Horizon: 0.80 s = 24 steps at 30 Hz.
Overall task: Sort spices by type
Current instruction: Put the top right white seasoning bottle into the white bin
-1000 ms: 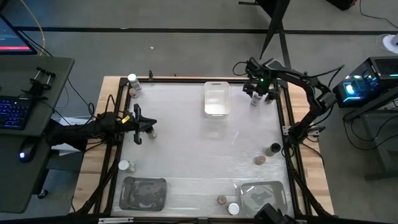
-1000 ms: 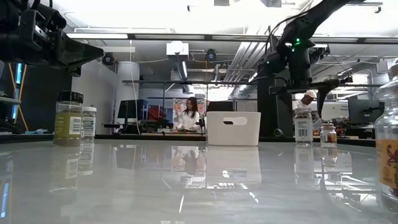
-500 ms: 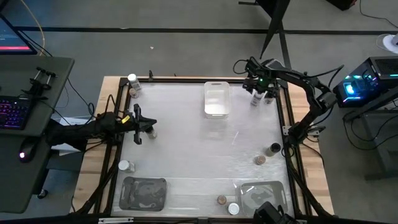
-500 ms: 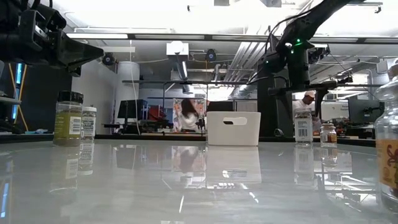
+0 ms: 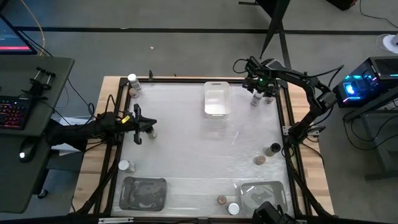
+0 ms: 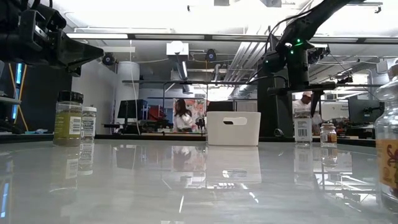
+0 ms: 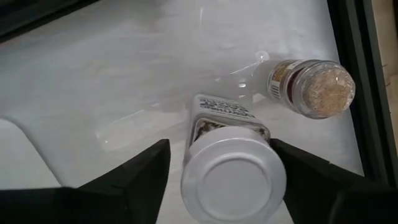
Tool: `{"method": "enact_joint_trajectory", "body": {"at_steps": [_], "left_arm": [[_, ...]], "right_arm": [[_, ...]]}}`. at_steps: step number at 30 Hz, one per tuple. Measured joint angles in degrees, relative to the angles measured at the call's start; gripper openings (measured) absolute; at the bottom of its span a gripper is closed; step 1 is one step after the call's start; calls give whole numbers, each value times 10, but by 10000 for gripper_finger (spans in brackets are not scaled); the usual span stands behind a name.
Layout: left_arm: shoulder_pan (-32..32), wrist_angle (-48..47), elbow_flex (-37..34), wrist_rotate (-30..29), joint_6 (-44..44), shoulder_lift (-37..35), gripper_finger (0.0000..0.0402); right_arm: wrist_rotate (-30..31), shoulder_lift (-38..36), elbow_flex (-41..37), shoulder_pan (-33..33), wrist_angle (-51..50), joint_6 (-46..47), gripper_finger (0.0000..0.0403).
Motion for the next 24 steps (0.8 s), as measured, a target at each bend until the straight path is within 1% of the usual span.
{"method": "enact_joint_trajectory", "body": {"at_steps": [6, 9, 16, 19, 22, 24], "left_arm": [[0, 0, 0, 0, 0, 0, 1], [0, 0, 0, 0, 0, 0, 1], [0, 0, 0, 0, 0, 0, 1], [0, 0, 0, 0, 0, 0, 1], [0, 0, 0, 0, 0, 0, 1], [0, 0, 0, 0, 0, 0, 1]], "right_arm": [[0, 0, 0, 5, 0, -7, 224], [-2, 0, 0, 8, 4, -40, 203], [6, -1, 2, 16, 1, -151, 201], [10, -10, 26, 16, -22, -209, 201], [28, -33, 74, 16, -36, -262, 201], [22, -49, 116, 16, -35, -293, 201]]}}
